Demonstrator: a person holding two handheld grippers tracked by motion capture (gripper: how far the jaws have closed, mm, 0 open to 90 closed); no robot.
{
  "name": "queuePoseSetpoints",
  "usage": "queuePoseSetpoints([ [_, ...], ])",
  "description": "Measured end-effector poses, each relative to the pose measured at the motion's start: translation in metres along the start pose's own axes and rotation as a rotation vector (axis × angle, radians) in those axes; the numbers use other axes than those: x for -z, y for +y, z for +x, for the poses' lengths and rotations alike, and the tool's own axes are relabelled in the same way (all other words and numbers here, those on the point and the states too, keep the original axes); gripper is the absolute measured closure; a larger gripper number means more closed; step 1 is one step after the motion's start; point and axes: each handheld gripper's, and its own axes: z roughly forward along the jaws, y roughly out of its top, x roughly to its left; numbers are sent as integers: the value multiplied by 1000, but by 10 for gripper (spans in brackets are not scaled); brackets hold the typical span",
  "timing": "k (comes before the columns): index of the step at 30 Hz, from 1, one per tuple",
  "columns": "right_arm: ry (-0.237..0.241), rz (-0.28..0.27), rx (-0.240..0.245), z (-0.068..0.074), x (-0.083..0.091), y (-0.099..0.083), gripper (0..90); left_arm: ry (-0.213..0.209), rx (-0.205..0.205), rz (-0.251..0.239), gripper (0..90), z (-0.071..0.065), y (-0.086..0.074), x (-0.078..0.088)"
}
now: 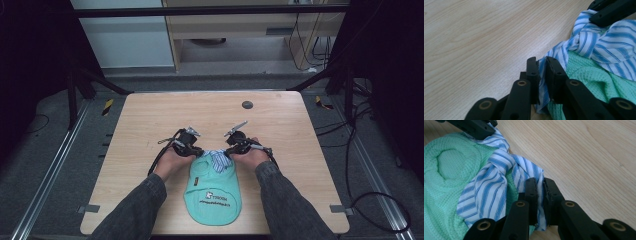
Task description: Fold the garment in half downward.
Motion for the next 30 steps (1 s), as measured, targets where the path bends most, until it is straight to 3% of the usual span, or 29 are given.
queuePoseSetpoints([
  [7,-7,-26,16,3,11,2,836,9,-28,-11,859,-3,4,10],
  [21,-44,-119,75,16,62,13,841,61,-103,-112,864,-25,23,63],
  [26,-51,-138,90,17,69,21,841,73,-122,-114,864,-22,29,71],
  [30,-53,-149,107,17,73,26,842,75,-115,-127,865,-18,33,74],
])
